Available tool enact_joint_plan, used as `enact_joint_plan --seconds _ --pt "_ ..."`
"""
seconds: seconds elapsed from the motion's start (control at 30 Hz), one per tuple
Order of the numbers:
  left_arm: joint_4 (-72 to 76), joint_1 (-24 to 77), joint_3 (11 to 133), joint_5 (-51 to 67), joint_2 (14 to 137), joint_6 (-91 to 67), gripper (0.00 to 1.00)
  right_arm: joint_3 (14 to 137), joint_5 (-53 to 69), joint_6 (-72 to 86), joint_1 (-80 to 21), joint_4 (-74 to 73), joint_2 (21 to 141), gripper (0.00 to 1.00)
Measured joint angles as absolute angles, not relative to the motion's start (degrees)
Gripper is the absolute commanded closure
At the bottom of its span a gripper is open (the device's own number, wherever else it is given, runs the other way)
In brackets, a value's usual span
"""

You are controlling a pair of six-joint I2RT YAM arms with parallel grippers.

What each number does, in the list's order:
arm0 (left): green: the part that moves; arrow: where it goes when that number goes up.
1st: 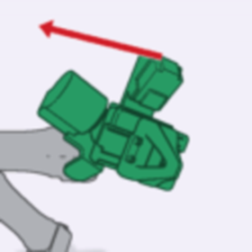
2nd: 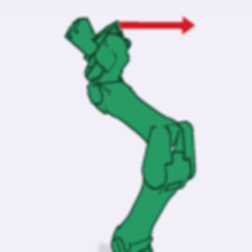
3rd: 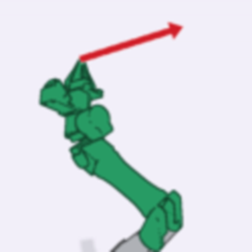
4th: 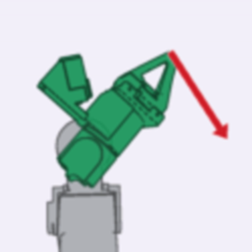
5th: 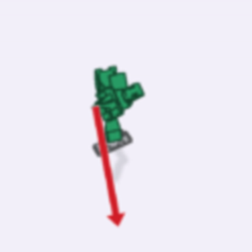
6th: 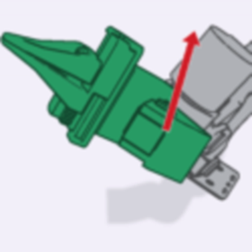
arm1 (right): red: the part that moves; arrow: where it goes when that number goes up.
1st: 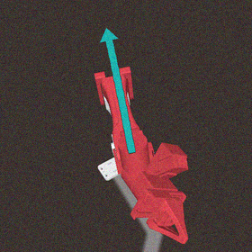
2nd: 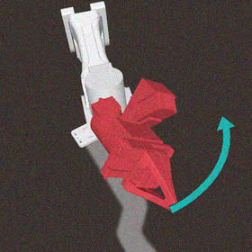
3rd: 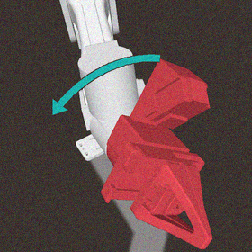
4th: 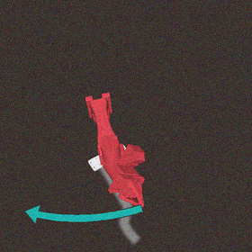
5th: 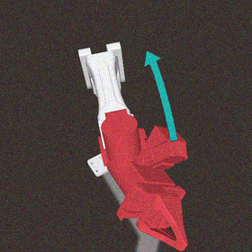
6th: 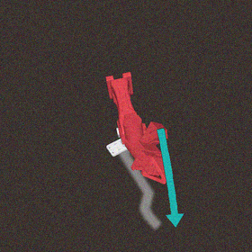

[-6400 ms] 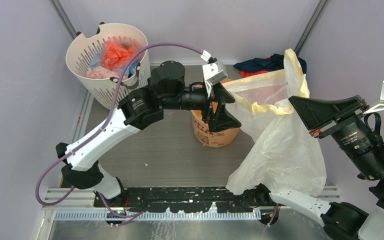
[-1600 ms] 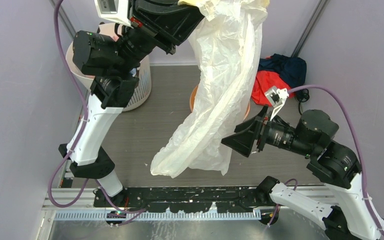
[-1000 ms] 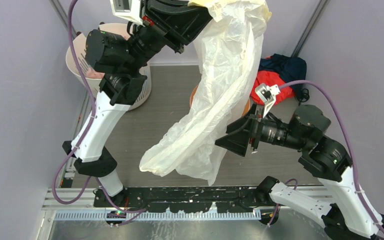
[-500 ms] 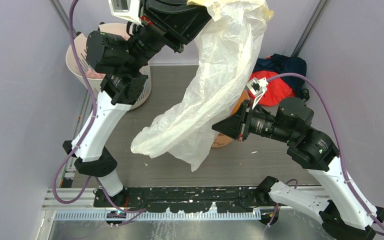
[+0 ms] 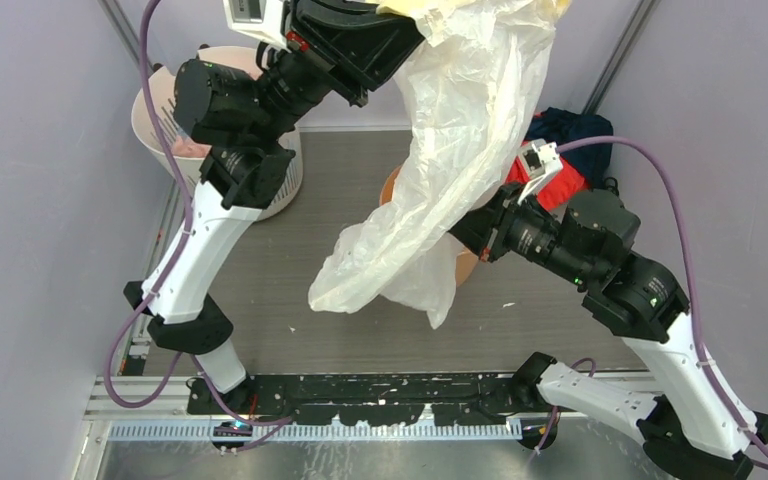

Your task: Put the trash bags into the trash bin

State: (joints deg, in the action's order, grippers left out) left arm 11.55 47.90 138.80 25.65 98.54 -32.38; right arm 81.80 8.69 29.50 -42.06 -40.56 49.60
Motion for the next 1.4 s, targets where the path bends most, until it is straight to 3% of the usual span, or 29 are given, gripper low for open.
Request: enact_joint_plan --seconds 0.3,0.63,0.97,1.37,1.4 --pt "8.7 47.5 137.3 27.4 95.1 -30.7 1.0 88.3 -10.2 21.6 -42.0 -41.6 58.3 0.99" --pt "6.9 47.0 119.9 28.5 84.0 -25.5 1.0 88.8 -21.7 12.9 -39.1 -35.7 68.5 0.99" --pt "6.4 46.4 114.7 29.0 85.0 -24.0 1.0 82.9 -12.0 16.0 -20.4 -27.9 72.3 0.99" --pt "6.8 45.4 109.4 29.6 86.7 -23.7 1.0 69.5 -3.8 20.3 -18.4 -23.9 72.0 0.99" --pt "6.9 45.3 108.9 29.6 86.7 -23.7 1.0 69.1 -3.6 20.4 -18.4 -24.1 71.8 0.93"
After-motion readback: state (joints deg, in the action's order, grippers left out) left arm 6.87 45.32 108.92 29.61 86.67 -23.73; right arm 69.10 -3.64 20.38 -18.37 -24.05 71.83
